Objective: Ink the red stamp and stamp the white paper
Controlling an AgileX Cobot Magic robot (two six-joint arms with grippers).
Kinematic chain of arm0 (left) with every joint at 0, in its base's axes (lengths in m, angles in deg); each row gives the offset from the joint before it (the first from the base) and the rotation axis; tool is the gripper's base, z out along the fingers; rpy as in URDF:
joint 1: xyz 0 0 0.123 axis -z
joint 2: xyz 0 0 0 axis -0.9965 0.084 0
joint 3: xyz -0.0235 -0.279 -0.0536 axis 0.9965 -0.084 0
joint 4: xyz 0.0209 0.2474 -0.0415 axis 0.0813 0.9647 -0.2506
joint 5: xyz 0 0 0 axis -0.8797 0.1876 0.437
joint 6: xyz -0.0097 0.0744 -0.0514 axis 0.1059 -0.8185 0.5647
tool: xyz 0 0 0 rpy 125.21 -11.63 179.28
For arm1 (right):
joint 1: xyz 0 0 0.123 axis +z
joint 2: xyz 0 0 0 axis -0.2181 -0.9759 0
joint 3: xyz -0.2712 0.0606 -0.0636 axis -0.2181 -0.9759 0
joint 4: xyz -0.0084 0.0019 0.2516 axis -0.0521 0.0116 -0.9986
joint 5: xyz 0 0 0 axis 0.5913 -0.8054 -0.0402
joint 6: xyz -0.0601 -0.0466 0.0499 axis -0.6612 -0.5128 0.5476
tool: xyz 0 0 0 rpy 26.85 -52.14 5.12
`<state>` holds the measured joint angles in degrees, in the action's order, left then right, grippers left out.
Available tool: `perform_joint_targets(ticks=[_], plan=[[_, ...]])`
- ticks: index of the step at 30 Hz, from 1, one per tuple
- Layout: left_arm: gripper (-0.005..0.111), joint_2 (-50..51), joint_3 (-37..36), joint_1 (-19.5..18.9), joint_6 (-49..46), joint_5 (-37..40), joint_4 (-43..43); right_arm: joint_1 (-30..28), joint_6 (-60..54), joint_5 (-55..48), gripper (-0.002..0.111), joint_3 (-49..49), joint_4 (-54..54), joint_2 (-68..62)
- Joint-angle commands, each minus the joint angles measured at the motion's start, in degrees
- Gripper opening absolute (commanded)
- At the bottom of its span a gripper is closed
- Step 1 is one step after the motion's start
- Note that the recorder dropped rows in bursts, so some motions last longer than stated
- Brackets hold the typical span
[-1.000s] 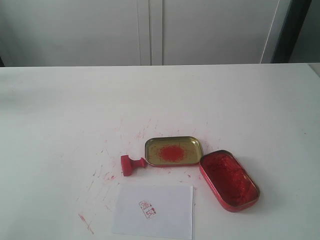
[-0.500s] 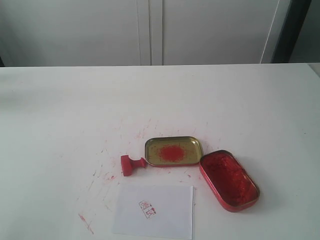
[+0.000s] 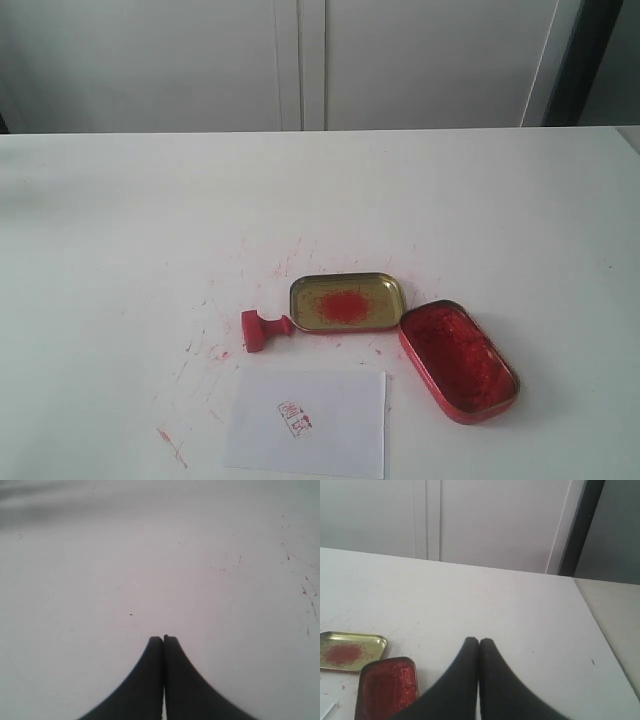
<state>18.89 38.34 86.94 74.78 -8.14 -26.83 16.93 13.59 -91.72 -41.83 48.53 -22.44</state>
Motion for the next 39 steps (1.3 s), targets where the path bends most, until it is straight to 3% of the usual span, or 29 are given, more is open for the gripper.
perform_joint_targets(ticks=[1, 4, 9, 22, 39], plan=[[0.0, -0.3, -0.2, -0.1, 0.0, 0.0, -0.6, -0.4, 2.0, 3.4, 0.0, -5.0, 0.4, 1.8], [0.0, -0.3, -0.2, -0.1, 0.0, 0.0, -0.6, -0.4, 1.5, 3.4, 0.0, -7.9, 0.4, 1.8], [0.0, -0.3, -0.2, -0.1, 0.0, 0.0, -0.6, -0.4, 1.7, 12.2, 0.0, -12.5, 0.4, 1.8], [0.0, -0.3, -0.2, -0.1, 0.0, 0.0, -0.6, -0.4, 1.7, 11.9, 0.0, -19.3, 0.4, 1.8], [0.0, -0.3, -0.2, -0.1, 0.0, 0.0, -0.6, -0.4, 1.7, 12.9, 0.0, -19.4, 0.4, 1.8]])
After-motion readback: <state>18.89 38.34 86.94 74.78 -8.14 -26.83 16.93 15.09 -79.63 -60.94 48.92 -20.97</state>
